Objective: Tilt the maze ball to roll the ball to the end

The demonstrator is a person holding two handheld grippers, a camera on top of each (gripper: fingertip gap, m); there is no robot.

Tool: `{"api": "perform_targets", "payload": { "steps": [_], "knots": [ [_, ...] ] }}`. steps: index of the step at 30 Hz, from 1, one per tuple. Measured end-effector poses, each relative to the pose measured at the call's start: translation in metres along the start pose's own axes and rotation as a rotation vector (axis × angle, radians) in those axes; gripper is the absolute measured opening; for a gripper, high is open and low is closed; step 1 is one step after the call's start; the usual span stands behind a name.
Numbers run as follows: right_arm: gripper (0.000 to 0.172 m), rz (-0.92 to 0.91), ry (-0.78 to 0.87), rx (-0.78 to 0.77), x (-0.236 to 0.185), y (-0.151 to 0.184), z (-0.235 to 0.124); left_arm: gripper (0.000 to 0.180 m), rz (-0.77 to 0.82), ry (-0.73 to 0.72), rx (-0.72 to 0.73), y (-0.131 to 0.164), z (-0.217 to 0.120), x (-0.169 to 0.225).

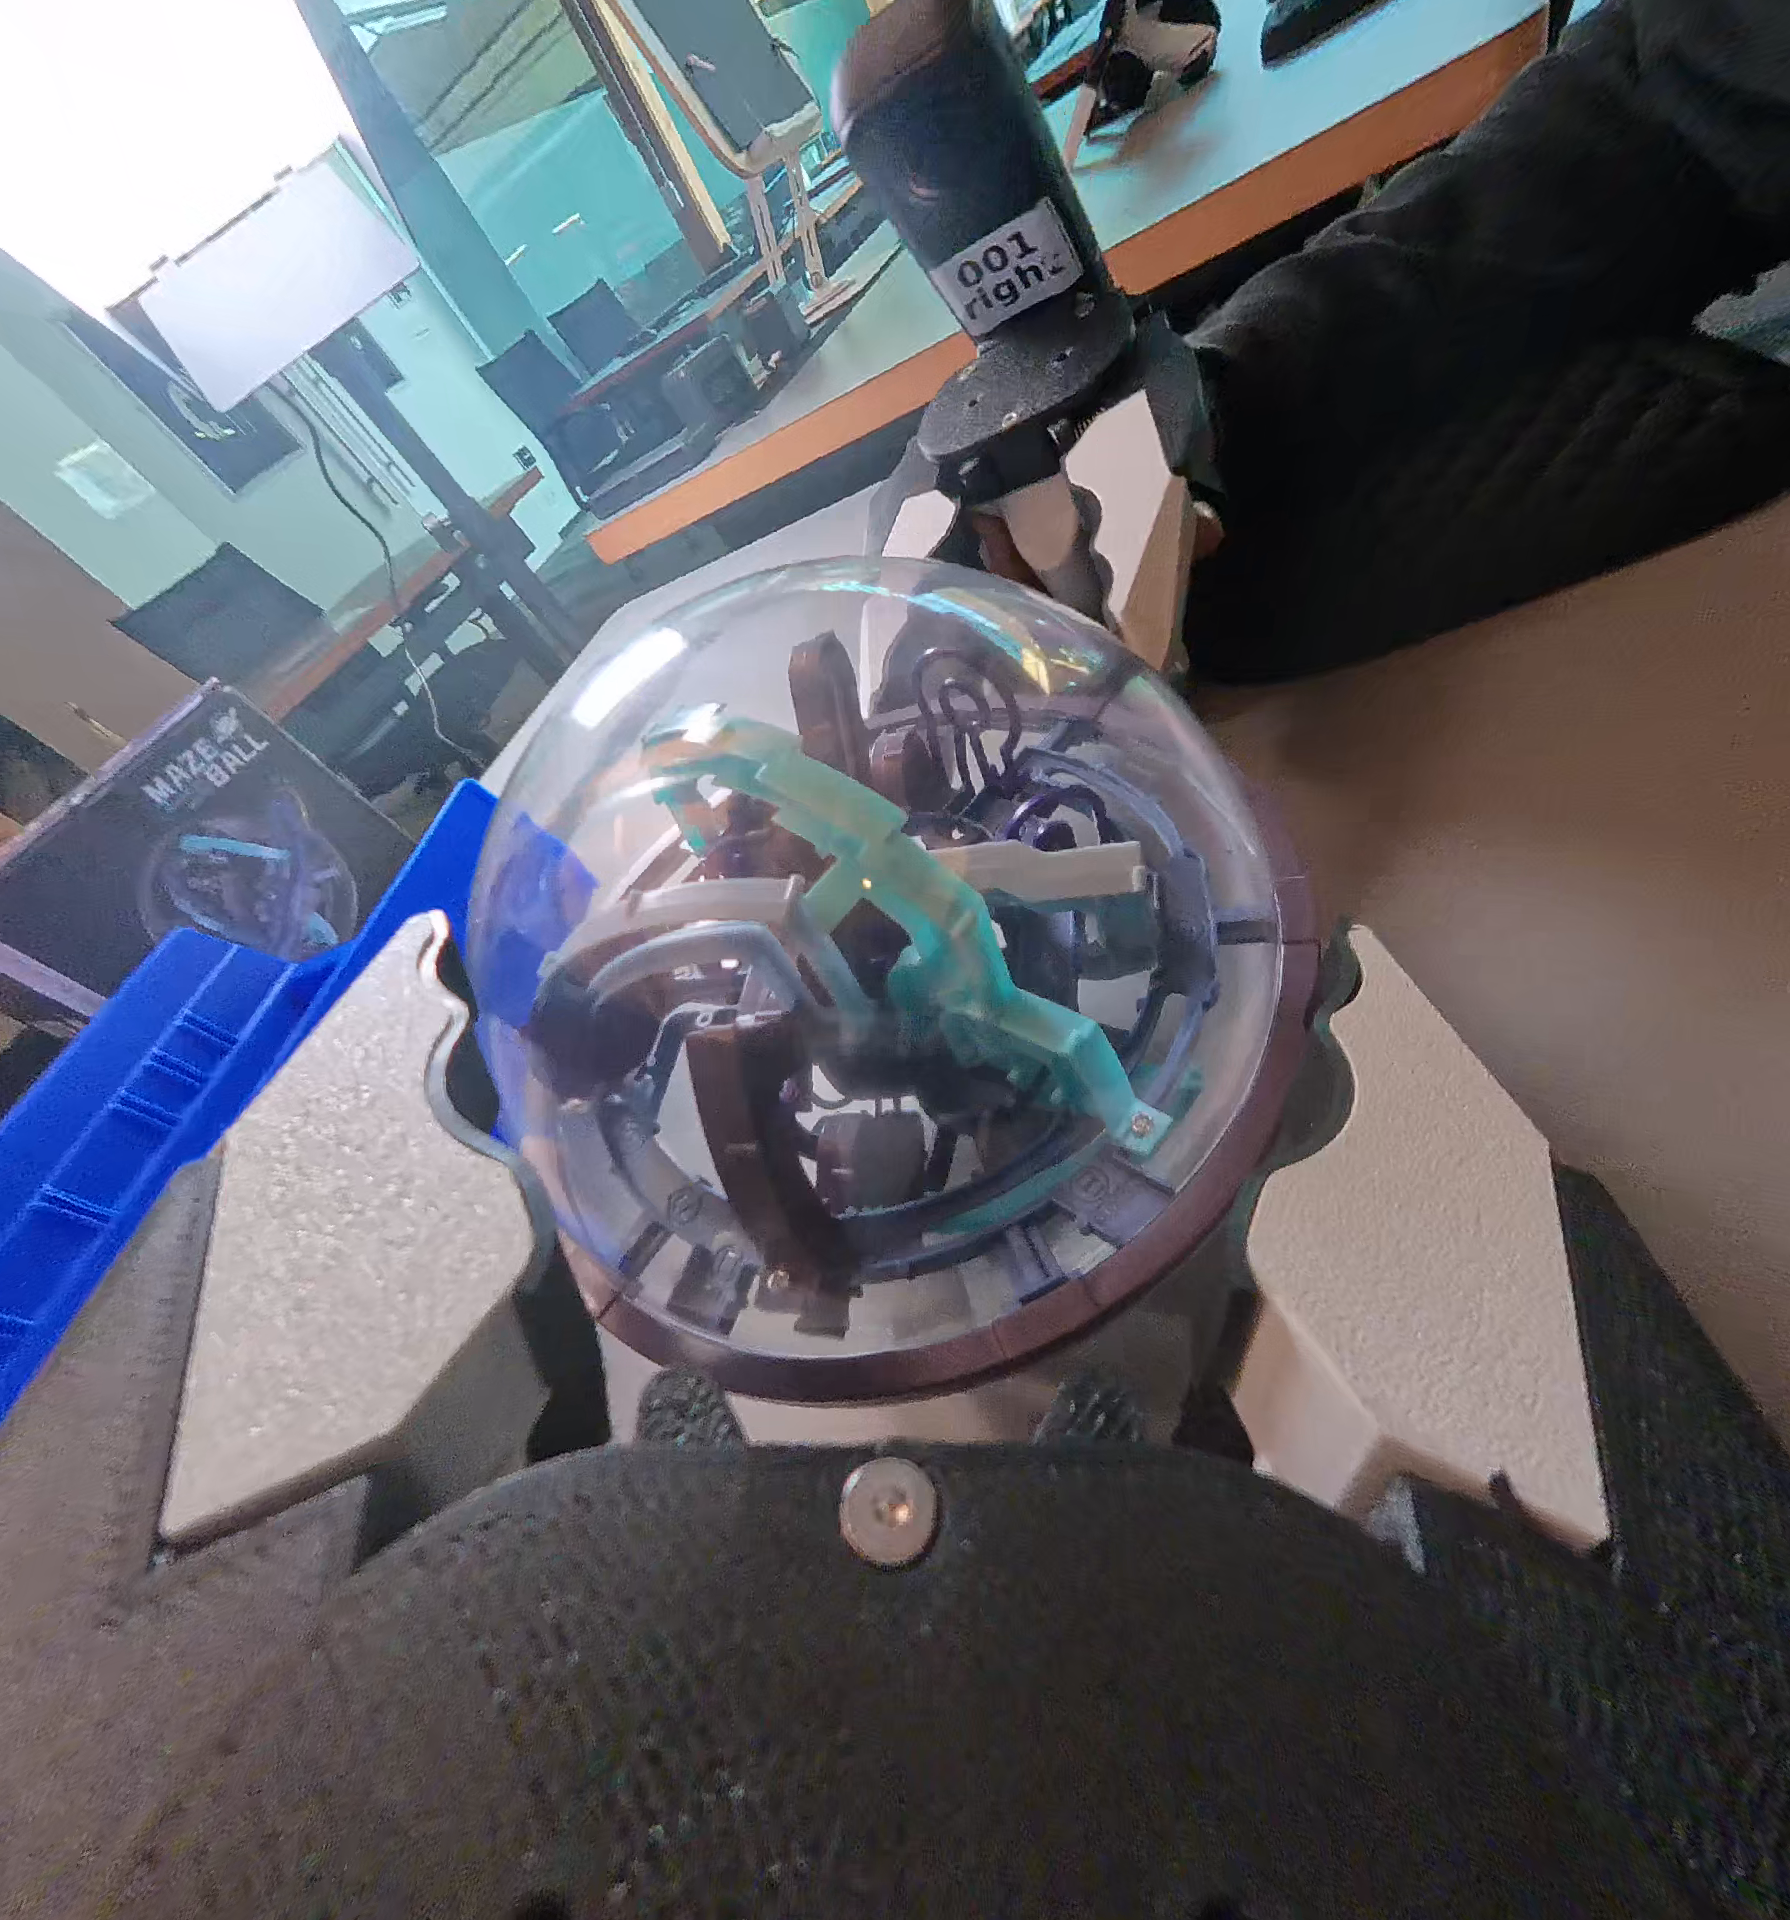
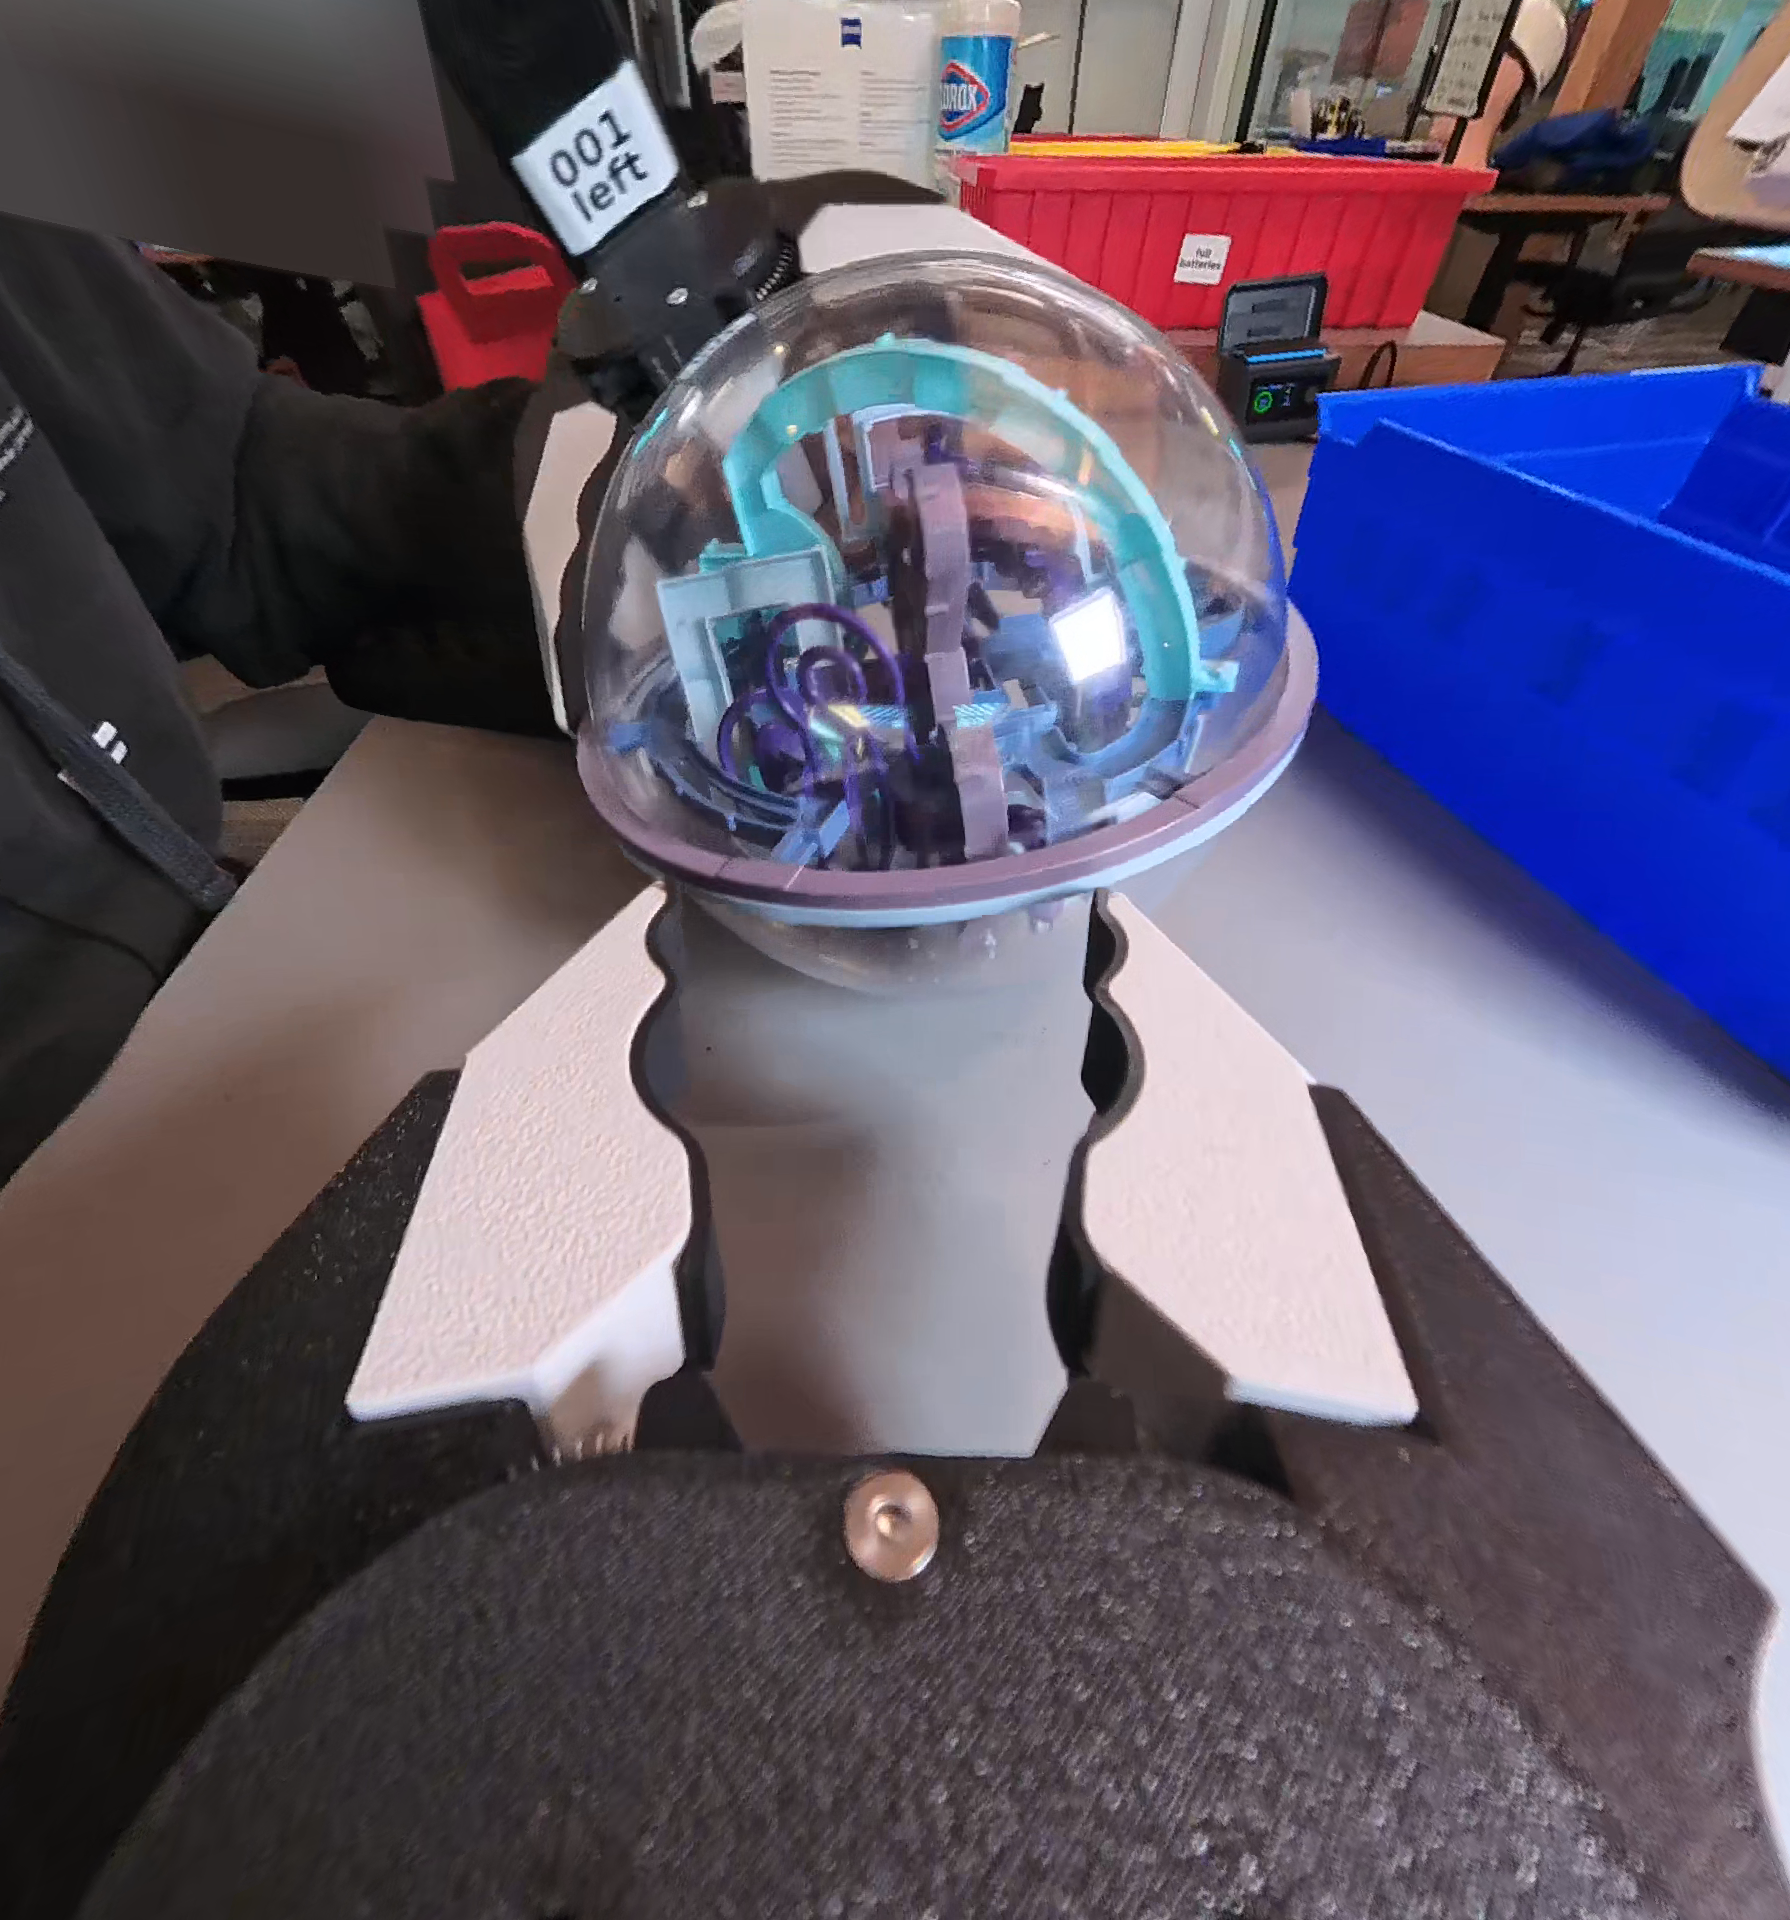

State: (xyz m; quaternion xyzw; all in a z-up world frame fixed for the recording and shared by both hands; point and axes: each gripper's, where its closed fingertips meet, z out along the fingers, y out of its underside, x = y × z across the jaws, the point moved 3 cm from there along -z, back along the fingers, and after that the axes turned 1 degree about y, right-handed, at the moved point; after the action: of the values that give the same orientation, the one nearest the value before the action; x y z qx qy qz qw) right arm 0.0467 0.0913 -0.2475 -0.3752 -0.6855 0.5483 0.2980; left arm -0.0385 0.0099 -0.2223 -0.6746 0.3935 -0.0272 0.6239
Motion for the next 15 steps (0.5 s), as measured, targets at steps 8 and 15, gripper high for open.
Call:
{"api": "perform_targets", "payload": {
  "steps": [8, 15],
  "knots": [
    [0.063, 0.078, 0.010, 0.015, 0.0067, -0.0006, -0.0016, 0.153, 0.088, -0.028, -0.022, -0.0013, 0.0025, 0.0037],
    [0.063, 0.064, 0.015, 0.002, 0.0057, 0.0006, -0.0006, 0.152, 0.124, -0.040, -0.032, -0.0016, 0.0017, 0.0055]
  ]
}}
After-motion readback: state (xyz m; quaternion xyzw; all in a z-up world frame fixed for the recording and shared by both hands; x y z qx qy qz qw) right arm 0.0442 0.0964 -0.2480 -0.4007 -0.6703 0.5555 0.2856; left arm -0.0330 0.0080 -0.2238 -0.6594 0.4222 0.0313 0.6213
